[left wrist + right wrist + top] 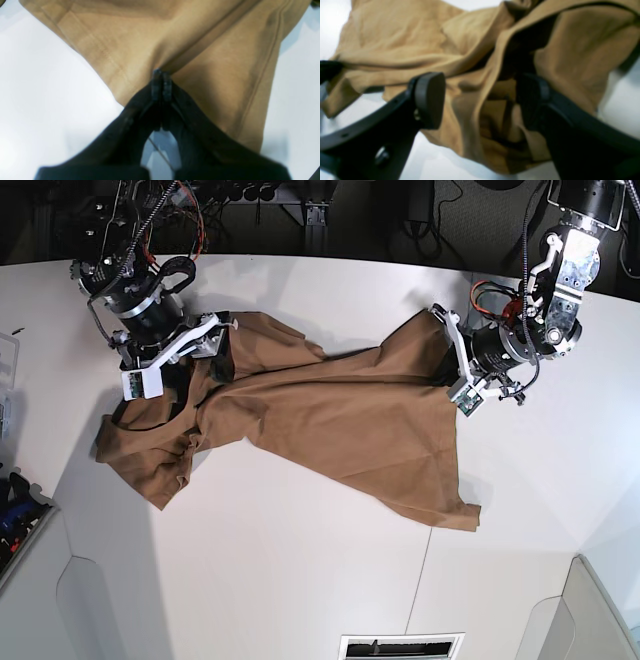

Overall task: Layout the t-shirt on the table in an organized manner, then fold the t-shirt properly
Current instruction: 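Drag the grasped shirt edges apart to spread the shirt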

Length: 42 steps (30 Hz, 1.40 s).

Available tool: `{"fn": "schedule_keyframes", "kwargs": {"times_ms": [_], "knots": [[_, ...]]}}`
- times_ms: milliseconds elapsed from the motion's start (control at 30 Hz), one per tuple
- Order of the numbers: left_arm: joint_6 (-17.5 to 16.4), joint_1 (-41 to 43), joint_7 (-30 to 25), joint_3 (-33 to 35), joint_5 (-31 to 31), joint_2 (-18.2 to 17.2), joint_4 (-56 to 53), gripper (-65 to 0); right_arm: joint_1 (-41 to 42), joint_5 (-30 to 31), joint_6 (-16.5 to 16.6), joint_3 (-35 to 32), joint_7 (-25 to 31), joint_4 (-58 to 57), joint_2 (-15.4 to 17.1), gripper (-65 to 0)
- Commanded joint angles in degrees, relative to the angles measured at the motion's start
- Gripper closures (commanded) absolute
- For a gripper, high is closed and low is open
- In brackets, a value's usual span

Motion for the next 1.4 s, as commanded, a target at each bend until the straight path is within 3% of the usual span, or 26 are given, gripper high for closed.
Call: {"fn": "schedule_keyframes", "kwargs": {"times_ms": [0, 133, 367, 600, 700, 800, 967, 1233, 1367], "knots": [[0.46, -0.98, 0.17, -0.44, 0.39, -1.11, 0.59, 0.0, 0.31, 2.47, 0.13, 0.15, 1.51, 2.49, 0.09, -44.7], [0.44, -2.38, 0.59, -0.44, -0.17, -2.62, 0.66, -3.8, 0.52, 6.45, 0.33, -0.02, 1.51, 7.69, -1.90, -44.7], [0.44, -3.80, 0.50, -0.44, -1.81, -4.13, 0.66, -3.8, 1.09, 5.88, 0.55, -3.32, 1.18, 5.46, -5.75, -44.7], [0.42, -3.89, 0.52, -0.42, -3.48, -4.13, 0.66, -3.8, 1.11, 0.90, 0.24, -5.88, 5.14, -4.22, -5.73, -44.7], [0.42, -3.82, 0.79, -0.42, -3.45, -4.13, 0.66, -3.8, 1.46, -2.16, -1.75, -4.87, 8.87, -5.60, -5.70, -44.7], [0.39, -3.56, 1.84, -0.42, -3.45, -4.13, 0.61, -3.8, 3.06, -3.63, -2.99, -3.04, 9.27, -5.64, -5.68, -44.7], [0.31, -2.60, 2.54, -0.42, -3.50, -4.11, 0.61, -3.8, 7.02, -2.99, -3.06, -1.81, 9.27, -7.80, -5.75, -44.7], [0.22, -2.45, 2.49, -0.42, -3.48, -3.98, 0.61, -3.8, 15.76, -2.97, -3.04, -2.80, 8.20, -22.49, -5.75, -44.7], [0.22, -2.45, 2.47, -0.42, -3.48, -4.00, 0.61, -3.8, 16.52, -1.03, -1.16, -2.80, 8.26, -22.82, -5.77, -42.3]]}}
